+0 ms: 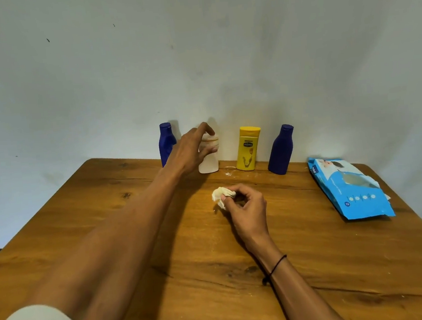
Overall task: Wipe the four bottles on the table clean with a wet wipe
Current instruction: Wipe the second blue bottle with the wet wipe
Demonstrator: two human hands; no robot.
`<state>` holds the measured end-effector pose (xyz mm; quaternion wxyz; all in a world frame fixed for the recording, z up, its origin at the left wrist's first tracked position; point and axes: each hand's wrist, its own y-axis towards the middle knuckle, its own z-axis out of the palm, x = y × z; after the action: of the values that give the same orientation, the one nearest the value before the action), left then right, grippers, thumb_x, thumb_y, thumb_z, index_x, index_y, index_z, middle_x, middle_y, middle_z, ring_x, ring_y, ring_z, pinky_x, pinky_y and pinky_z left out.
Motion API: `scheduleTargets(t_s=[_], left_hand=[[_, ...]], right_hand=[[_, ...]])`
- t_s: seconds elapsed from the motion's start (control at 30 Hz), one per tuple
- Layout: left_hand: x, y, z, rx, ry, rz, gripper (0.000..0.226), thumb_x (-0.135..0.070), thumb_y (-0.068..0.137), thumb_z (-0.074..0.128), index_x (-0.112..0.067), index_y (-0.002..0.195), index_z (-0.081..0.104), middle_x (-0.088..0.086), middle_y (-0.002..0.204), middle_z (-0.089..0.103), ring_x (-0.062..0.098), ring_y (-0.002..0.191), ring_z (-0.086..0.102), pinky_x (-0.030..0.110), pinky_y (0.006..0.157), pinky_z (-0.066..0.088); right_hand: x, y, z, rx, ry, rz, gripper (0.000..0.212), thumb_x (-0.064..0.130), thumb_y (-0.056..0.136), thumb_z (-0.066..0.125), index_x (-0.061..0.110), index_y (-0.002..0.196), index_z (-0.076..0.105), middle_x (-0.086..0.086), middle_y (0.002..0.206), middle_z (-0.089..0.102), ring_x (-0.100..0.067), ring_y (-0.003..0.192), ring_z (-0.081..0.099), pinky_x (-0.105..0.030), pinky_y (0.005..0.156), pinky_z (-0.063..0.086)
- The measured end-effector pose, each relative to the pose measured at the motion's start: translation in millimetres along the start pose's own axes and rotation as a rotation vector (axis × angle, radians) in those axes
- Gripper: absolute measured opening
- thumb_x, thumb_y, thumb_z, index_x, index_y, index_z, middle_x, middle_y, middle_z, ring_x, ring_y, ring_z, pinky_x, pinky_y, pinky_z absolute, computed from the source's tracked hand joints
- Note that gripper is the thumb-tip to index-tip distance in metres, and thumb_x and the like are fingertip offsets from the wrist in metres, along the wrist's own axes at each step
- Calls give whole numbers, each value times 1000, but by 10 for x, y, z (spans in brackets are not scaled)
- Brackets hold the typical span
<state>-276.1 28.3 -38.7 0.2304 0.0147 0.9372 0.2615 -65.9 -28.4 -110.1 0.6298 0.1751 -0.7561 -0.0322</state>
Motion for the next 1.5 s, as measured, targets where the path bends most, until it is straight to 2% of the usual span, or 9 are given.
scheduleTargets(t_s=[0.1,0.4,0.57,0.67,0.83,0.97,1.1,1.33,1.5], left_hand=[[6,-15,31,14,28,10,44,-41,99,69,-26,134,47,10,139,61,26,114,65,35,78,53],[99,-86,-69,-79,73,-21,62,-50,89,77,-29,139,46,3,147,51,21,113,67,38,80,60],[183,-151,-282,-357,127,-23,48,-39,90,73,-17,130,55,8,128,56,23,109,59,36,78,58],[361,-178,-382,-456,95,-187,58,-39,88,76,-20,137,52,11,136,52,28,122,53,37,86,56],[679,-292,-373,-222,-238,-458,87,-39,79,90,-27,149,39,7,142,59,30,126,59,50,100,57],[702,-356,-286,-209,-417,-548,76,-37,85,85,-19,147,45,8,144,59,28,127,60,39,98,54],[689,-290,-373,-359,-425,-520,61,-42,88,82,-20,138,57,5,133,66,21,118,63,37,93,58],[667,-147,-546,-215,-260,-430,49,-34,92,79,-8,131,65,5,121,70,16,104,61,25,83,48],[528,-299,-660,-254,-400,-467,37,-34,91,80,-10,118,72,-3,102,70,7,89,62,18,76,46]], right_hand=[[22,-12,-4,2,20,5,20,12,93,75,23,109,75,12,101,71,3,94,65,-20,74,58],[22,-9,3,-2,16,3,19,13,93,74,22,109,76,12,101,72,-1,94,66,-29,79,61],[40,-10,-3,1,3,11,21,13,92,75,25,110,74,12,103,71,-4,96,66,-29,80,61],[45,-16,-11,5,9,9,21,12,92,75,24,110,74,12,104,71,0,95,65,-25,79,60],[51,-25,-13,8,27,-8,20,11,92,75,24,107,75,11,101,72,1,94,66,-26,78,60],[32,-11,-6,11,25,-2,23,10,92,75,25,109,75,11,104,72,2,97,65,-26,79,60],[14,-3,7,8,22,3,22,11,92,75,23,110,75,12,104,71,0,97,65,-27,80,60],[33,-6,4,13,28,-10,30,10,91,76,37,102,68,15,102,70,7,98,62,-23,76,57],[44,-8,0,13,41,-4,28,10,91,76,35,103,69,14,102,69,-3,98,65,-27,82,59]])
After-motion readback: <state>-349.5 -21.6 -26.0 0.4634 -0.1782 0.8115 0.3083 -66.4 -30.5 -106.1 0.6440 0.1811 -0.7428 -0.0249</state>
